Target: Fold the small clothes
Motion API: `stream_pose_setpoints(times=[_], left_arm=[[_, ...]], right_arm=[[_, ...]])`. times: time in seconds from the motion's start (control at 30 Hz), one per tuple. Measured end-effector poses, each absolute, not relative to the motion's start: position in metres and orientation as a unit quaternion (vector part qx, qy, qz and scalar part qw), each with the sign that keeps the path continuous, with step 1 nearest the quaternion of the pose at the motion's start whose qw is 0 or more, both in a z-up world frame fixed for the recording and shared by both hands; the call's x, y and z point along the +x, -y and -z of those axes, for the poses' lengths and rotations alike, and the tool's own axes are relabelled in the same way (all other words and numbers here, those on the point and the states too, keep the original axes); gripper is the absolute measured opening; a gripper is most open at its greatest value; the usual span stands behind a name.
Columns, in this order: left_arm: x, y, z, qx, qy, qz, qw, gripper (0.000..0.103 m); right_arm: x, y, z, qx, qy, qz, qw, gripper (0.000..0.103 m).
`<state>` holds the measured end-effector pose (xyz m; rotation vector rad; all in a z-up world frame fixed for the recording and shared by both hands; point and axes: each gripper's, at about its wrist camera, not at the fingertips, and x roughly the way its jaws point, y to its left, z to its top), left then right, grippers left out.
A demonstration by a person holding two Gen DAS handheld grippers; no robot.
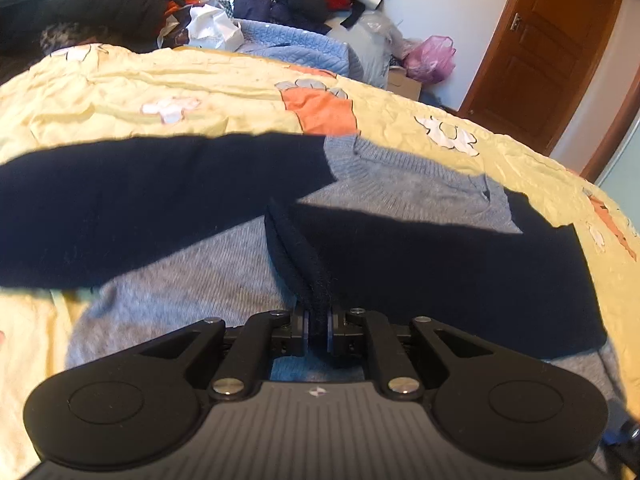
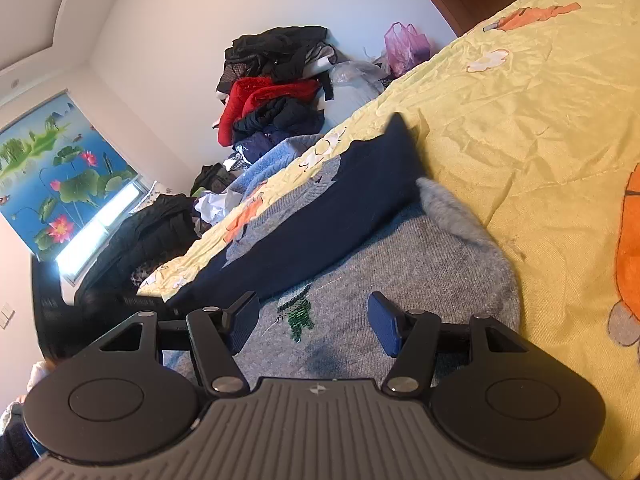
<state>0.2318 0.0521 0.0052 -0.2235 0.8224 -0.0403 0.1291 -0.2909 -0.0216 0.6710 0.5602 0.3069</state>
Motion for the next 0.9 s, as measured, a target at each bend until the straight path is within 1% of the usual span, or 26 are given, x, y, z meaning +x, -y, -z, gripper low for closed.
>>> stream_pose_setpoints(times=[0.17, 0.23, 0.3, 0.33, 0.37, 0.4, 0.43, 0.53, 0.63, 0.73, 0.8, 0.87, 0.9], left_arm=[[0.209, -0.047, 0.009, -0.096, -0.333, 0.017, 0.938, 0.008], [0.209, -0.047, 0.009, -0.101, -0.332, 0.015, 0.938, 0.008], [0.21, -0.051, 0.01, -0.113, -0.331, 0.02, 0.937, 0.008], [0.21, -0.052, 0.009, -0.12, -0.33, 0.022, 0.936, 0.009], [0.21, -0.054, 0.01, -0.127, -0.33, 0.023, 0.935, 0.009], [0.21, -0.056, 0.01, -0.133, -0.329, 0.024, 0.934, 0.01], [0.21, -0.056, 0.01, -0.137, -0.329, 0.024, 0.934, 0.01], [0.211, -0.058, 0.012, -0.145, -0.328, 0.026, 0.933, 0.01], [0.211, -0.064, 0.013, -0.163, -0.328, 0.032, 0.93, 0.011], [0.211, -0.068, 0.015, -0.179, -0.327, 0.036, 0.927, 0.011], [0.212, -0.068, 0.014, -0.18, -0.327, 0.037, 0.927, 0.012], [0.21, -0.069, 0.011, -0.177, -0.33, 0.037, 0.926, 0.012], [0.207, -0.071, 0.008, -0.174, -0.334, 0.037, 0.926, 0.015]], right_arm=[[0.133, 0.285, 0.014, 0.296, -0.286, -0.143, 0.9, 0.065], [0.141, 0.281, 0.0, 0.277, -0.283, -0.139, 0.908, 0.067], [0.16, 0.28, -0.02, 0.266, -0.259, -0.149, 0.917, 0.068], [0.174, 0.277, -0.03, 0.248, -0.255, -0.148, 0.923, 0.075], [0.192, 0.271, -0.038, 0.223, -0.258, -0.143, 0.929, 0.083], [0.212, 0.266, -0.043, 0.197, -0.267, -0.137, 0.933, 0.086], [0.231, 0.261, -0.045, 0.175, -0.277, -0.13, 0.936, 0.087], [0.278, 0.252, -0.035, 0.122, -0.32, -0.092, 0.935, 0.08], [0.296, 0.247, -0.01, 0.079, -0.37, -0.063, 0.924, 0.08], [0.285, 0.242, 0.004, 0.025, -0.343, -0.075, 0.936, 0.083], [0.278, 0.233, 0.013, -0.016, -0.325, -0.076, 0.943, 0.086], [0.28, 0.232, 0.013, -0.013, -0.327, -0.071, 0.942, 0.088], [0.281, 0.232, 0.012, -0.013, -0.327, -0.072, 0.942, 0.088]])
